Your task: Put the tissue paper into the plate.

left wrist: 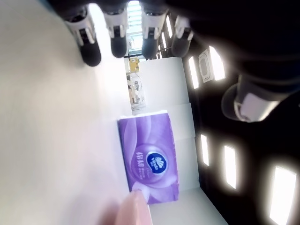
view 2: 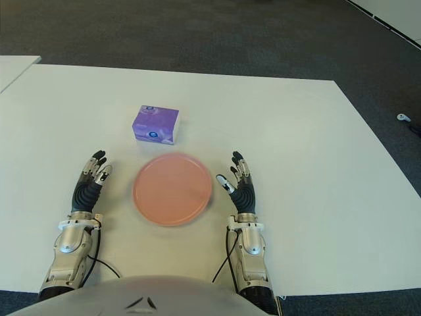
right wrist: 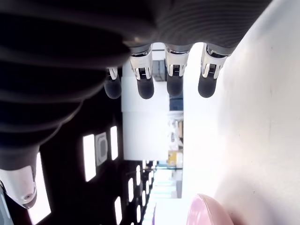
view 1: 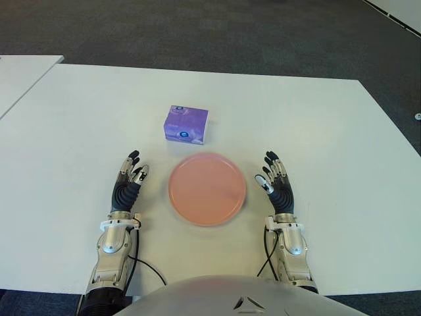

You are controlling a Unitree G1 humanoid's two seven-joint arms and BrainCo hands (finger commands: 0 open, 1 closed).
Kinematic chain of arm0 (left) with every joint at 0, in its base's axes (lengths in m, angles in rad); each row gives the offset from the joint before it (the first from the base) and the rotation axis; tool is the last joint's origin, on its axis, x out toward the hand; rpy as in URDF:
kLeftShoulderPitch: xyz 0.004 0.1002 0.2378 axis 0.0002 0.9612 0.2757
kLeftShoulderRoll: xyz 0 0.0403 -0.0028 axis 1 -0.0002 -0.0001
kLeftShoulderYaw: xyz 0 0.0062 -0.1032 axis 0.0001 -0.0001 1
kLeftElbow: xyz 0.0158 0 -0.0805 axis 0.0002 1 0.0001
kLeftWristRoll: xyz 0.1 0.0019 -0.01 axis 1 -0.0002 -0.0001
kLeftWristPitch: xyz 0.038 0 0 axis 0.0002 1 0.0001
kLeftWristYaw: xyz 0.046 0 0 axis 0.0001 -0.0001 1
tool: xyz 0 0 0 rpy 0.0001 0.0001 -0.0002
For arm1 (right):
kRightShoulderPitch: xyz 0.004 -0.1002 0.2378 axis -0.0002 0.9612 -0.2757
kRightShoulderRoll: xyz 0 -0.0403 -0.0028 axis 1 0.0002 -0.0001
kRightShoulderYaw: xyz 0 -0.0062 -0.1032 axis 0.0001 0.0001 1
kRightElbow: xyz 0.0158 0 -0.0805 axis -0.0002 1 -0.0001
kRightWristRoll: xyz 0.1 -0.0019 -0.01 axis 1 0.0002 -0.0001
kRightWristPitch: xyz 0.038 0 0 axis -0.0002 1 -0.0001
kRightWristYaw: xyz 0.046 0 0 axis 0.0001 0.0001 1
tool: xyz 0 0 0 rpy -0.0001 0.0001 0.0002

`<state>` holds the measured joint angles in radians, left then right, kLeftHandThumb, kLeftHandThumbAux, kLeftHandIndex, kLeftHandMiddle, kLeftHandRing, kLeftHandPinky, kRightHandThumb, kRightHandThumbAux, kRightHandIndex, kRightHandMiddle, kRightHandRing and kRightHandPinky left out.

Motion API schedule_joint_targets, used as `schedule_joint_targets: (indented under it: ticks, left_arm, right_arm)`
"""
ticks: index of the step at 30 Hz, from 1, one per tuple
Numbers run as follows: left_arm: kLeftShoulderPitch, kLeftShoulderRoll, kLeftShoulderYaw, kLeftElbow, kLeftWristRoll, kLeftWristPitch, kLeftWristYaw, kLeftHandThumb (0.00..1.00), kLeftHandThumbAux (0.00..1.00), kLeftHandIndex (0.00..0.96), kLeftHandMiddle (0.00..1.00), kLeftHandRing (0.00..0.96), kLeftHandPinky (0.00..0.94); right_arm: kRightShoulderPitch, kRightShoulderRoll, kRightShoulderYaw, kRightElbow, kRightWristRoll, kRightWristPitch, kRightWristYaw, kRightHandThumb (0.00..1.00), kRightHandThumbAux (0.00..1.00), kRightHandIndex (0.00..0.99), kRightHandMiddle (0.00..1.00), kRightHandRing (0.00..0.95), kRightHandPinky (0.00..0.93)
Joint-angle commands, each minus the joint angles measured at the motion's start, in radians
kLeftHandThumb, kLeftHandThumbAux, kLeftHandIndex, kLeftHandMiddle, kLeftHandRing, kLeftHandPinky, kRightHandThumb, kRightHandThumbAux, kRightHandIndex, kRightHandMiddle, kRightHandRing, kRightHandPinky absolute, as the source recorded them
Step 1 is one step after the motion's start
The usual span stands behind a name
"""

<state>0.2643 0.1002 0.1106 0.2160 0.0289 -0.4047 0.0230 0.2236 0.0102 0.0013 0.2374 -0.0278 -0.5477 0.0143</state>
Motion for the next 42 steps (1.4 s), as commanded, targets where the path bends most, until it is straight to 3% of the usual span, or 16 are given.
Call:
schedule_joint_targets:
  ticks: [1,11,22,32,42]
  left_arm:
    - [0.029,-0.004,-0.003,0.041,-0.001,0.049,-0.006,0.000,0.419,0.000,0.000,0.000,0.000]
    - [0.031,0.000,-0.003,0.037,-0.006,0.053,-0.016,0.000,0.419,0.000,0.000,0.000,0.000]
    - [0.027,0.001,-0.004,0.035,-0.003,0.055,-0.013,0.000,0.425,0.000,0.000,0.000,0.000]
    - [-0.004,0.013,-0.003,0.036,-0.002,0.053,-0.019,0.000,0.438,0.000,0.000,0.000,0.000]
    - [-0.084,0.091,0.029,0.011,-0.025,0.022,-0.069,0.000,0.438,0.000,0.000,0.000,0.000]
  right_arm:
    - [0.076,-0.019,0.004,0.102,-0.018,-0.025,0.008,0.000,0.525,0.000,0.000,0.000,0.000]
    - [0.058,-0.052,-0.002,0.172,0.000,-0.115,0.046,0.000,0.507,0.000,0.000,0.000,0.000]
    - [0.045,-0.052,-0.011,0.195,0.014,-0.115,0.054,0.000,0.516,0.000,0.000,0.000,0.000]
    - [0.026,-0.045,-0.015,0.213,0.025,-0.083,0.041,0.000,0.504,0.000,0.000,0.000,0.000]
    - [0.010,-0.031,-0.013,0.186,0.018,0.015,0.008,0.000,0.497,0.000,0.000,0.000,0.000]
